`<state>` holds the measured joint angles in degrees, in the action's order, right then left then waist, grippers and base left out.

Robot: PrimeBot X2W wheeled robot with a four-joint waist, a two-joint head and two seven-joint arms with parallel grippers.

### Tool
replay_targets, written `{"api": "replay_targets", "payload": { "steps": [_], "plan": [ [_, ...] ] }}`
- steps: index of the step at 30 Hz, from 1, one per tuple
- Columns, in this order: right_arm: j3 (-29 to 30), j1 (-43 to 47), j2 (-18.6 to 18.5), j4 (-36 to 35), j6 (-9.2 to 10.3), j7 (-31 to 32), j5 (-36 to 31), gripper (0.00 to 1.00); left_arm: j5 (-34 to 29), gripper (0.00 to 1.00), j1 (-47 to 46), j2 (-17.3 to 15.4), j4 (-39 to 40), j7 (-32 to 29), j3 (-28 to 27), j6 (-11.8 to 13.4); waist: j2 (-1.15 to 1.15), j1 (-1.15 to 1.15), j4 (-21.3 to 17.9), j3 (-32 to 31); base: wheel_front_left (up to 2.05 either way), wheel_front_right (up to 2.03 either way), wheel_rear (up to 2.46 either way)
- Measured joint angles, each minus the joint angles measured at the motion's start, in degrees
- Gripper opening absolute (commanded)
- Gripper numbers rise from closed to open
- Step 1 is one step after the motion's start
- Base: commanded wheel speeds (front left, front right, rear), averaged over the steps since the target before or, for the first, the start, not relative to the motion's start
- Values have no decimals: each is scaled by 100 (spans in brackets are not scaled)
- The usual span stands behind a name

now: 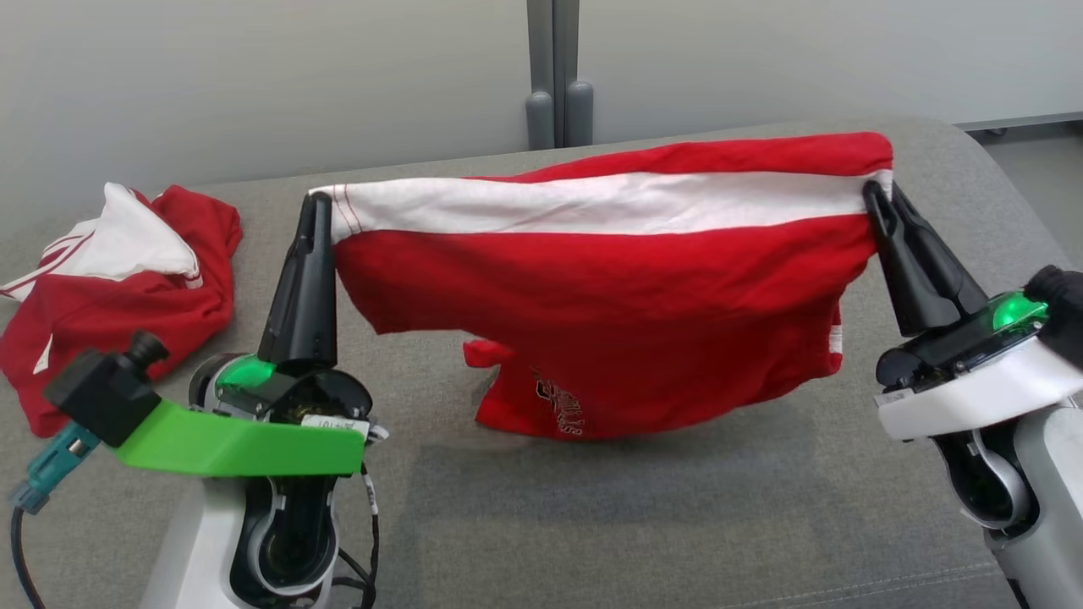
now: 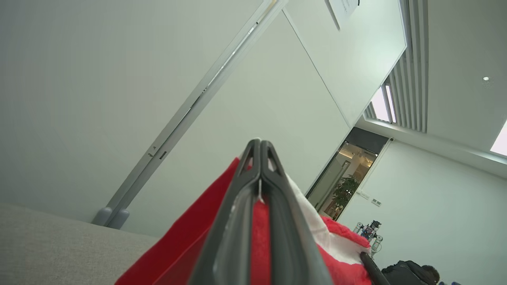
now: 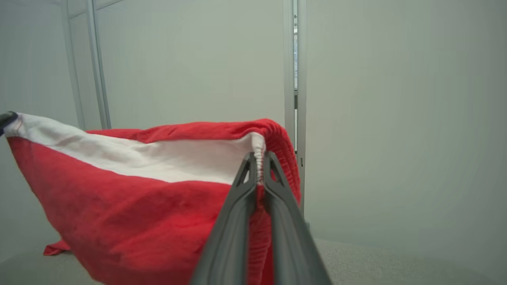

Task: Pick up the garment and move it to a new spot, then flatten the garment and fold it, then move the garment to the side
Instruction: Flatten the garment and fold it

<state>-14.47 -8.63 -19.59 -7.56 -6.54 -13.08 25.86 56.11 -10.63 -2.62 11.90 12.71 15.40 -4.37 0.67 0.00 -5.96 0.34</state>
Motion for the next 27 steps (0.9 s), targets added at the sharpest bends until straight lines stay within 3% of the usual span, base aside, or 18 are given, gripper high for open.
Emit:
{"api": "replay_targets", "payload": {
  "steps": [5,10,12,15,18,22,27],
  "plan": [
    [-599,-164,-345,65,-52,829,29,0,11,0,-11,2,-55,-125,4,186,0,0,26,25,0,0,0],
    [-1050,-1469,-339,708,-59,1605,140,0,-97,0,-559,-104,-730,-327,-90,302,0,0,34,144,0,0,0],
    [-1014,-2290,-316,878,-59,1725,-19,0,-110,0,-1110,-141,-900,-438,-190,435,0,0,43,188,0,0,0],
    [-521,-3671,77,875,-58,1544,-119,0,-160,0,-2034,-116,-987,-450,-399,513,0,0,71,250,0,0,0],
    [-302,-4462,222,943,-51,1344,-124,0,-162,0,-2807,-34,-938,-349,-582,523,0,0,128,290,0,0,0],
    [-530,-4194,212,1503,-51,1335,-113,0,-149,0,-2905,-22,-1021,-311,-591,523,0,0,159,329,0,0,0],
    [-1088,-2517,136,2458,-51,1574,-68,0,-31,0,-1761,-7,-1458,-541,-60,523,0,0,150,444,0,0,0]
  ]
}}
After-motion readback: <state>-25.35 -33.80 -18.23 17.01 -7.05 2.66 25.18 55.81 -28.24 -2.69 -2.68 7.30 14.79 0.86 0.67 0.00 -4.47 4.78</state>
